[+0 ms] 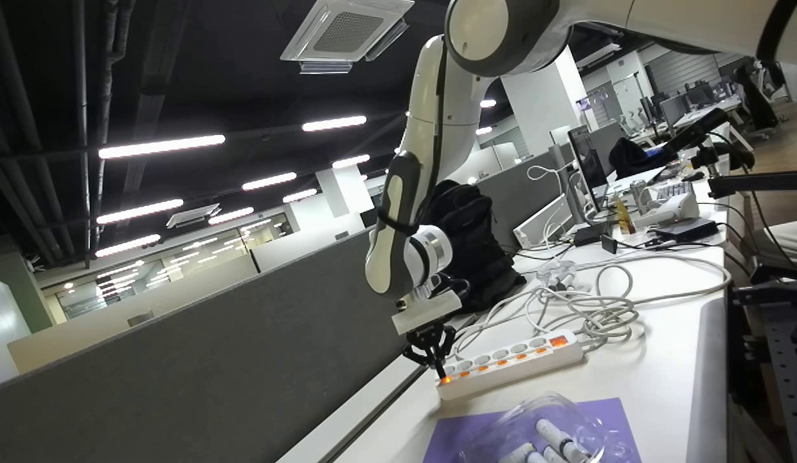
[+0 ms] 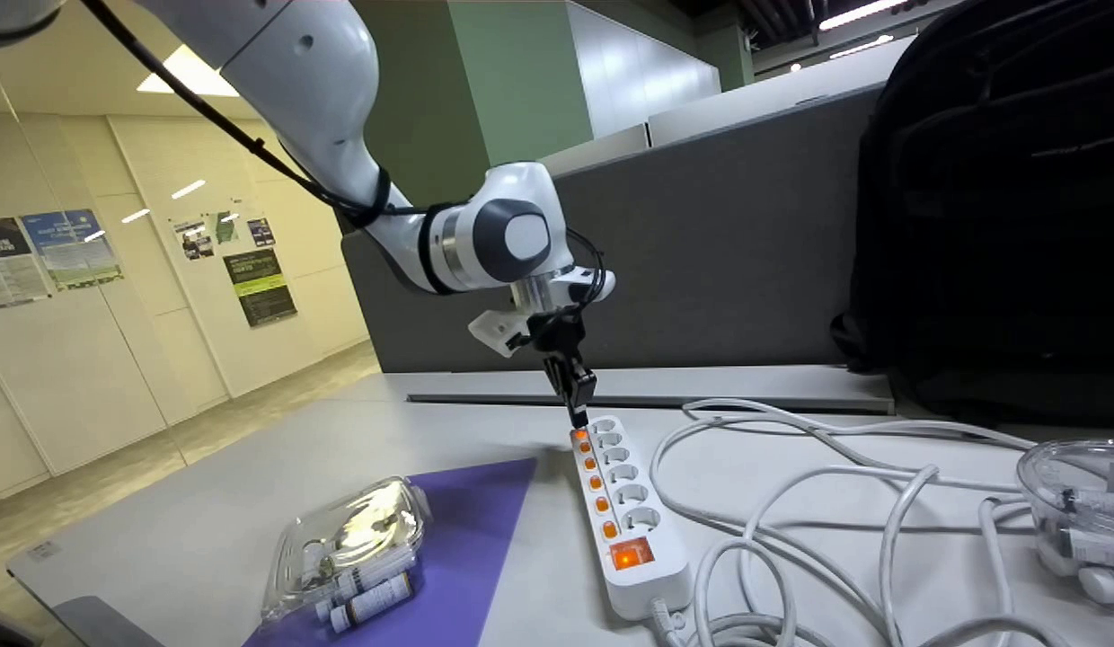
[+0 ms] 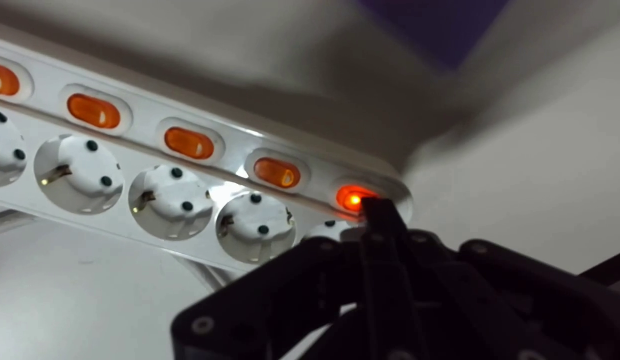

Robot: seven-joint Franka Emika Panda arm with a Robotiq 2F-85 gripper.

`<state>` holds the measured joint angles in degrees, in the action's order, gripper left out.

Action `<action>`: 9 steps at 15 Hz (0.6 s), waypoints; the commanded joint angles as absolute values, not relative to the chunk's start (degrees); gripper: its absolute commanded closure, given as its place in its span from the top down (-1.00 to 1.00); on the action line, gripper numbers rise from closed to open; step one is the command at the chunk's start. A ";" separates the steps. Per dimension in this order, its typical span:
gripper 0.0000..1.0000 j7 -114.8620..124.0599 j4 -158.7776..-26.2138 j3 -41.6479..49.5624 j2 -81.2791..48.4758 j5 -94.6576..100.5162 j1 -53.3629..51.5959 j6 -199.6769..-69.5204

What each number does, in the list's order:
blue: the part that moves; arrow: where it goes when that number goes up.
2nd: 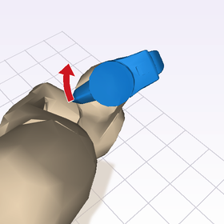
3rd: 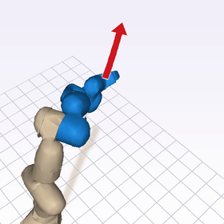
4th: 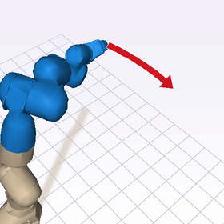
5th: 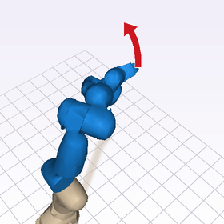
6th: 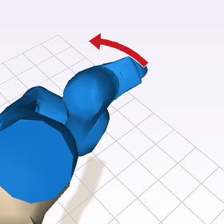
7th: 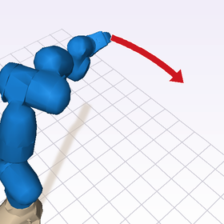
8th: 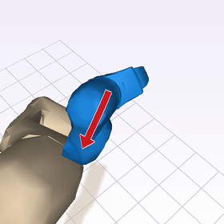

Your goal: Flip the first switch from the left on the adaptor.

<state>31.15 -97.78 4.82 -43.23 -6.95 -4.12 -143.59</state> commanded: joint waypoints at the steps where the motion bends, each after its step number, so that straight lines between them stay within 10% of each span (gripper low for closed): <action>1: -1.00 30.23 -99.41 5.04 -42.28 -7.88 -4.70 -144.29; 9: -1.00 30.53 -101.71 5.48 -41.57 -9.30 -4.45 -145.37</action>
